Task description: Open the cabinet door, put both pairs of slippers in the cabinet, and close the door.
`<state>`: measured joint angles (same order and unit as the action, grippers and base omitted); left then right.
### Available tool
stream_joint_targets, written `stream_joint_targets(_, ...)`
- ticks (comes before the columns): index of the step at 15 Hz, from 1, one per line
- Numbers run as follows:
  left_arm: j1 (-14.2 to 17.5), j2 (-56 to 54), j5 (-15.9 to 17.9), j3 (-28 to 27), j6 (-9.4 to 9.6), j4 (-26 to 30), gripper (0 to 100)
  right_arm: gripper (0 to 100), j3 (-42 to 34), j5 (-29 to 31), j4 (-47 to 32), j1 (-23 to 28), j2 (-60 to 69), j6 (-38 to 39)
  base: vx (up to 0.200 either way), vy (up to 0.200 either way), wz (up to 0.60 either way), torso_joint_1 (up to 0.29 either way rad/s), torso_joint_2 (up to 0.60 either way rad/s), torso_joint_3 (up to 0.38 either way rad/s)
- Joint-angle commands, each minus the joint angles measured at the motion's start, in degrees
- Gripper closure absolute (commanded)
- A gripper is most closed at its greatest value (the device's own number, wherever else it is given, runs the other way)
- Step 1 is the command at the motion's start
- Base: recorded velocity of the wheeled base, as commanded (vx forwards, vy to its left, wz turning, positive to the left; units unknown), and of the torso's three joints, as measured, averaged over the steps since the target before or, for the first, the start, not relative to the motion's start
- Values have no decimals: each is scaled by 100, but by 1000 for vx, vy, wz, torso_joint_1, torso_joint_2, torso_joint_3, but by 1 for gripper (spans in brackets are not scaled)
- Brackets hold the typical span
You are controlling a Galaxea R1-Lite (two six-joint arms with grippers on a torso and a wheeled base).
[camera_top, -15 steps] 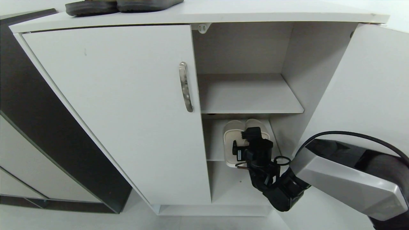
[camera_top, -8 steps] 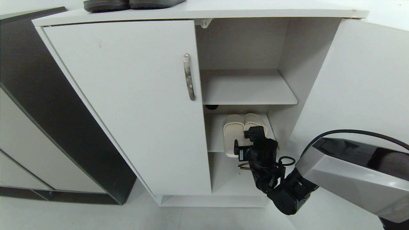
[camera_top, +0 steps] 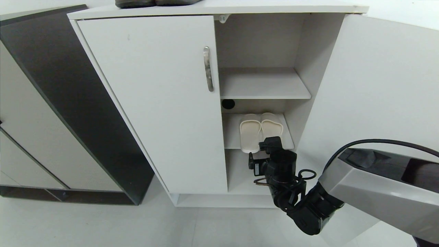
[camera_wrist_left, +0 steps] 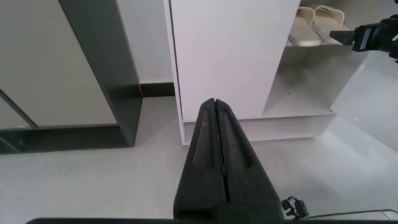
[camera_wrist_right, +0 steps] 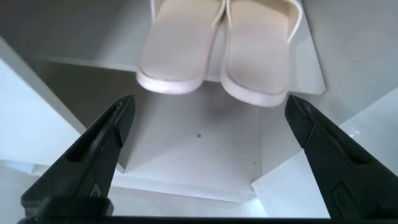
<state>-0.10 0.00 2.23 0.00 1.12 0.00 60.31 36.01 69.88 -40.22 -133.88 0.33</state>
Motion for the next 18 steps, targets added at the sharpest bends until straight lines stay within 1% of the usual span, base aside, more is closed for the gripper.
stream_joint_targets(1,1,9,-3,0,-7,0,100,0,-1,2,8,-21,28,2,0,0,0,0,0,0)
stream_joint_targets(8,1,9,-3,0,-15,0,100,0,-10,64,8,-21,63,2,0,0,0,0,0,0)
stream_joint_targets(14,1,9,5,0,-7,0,100,0,-107,90,8,-21,107,2,0,0,0,0,3,171)
stream_joint_targets(16,1,9,5,0,-7,0,100,0,-327,82,-18,-21,257,-7,0,0,0,0,0,200)
stream_joint_targets(18,1,9,-3,0,-7,0,100,0,-757,-94,-141,-30,547,-7,0,0,0,2,5,210)
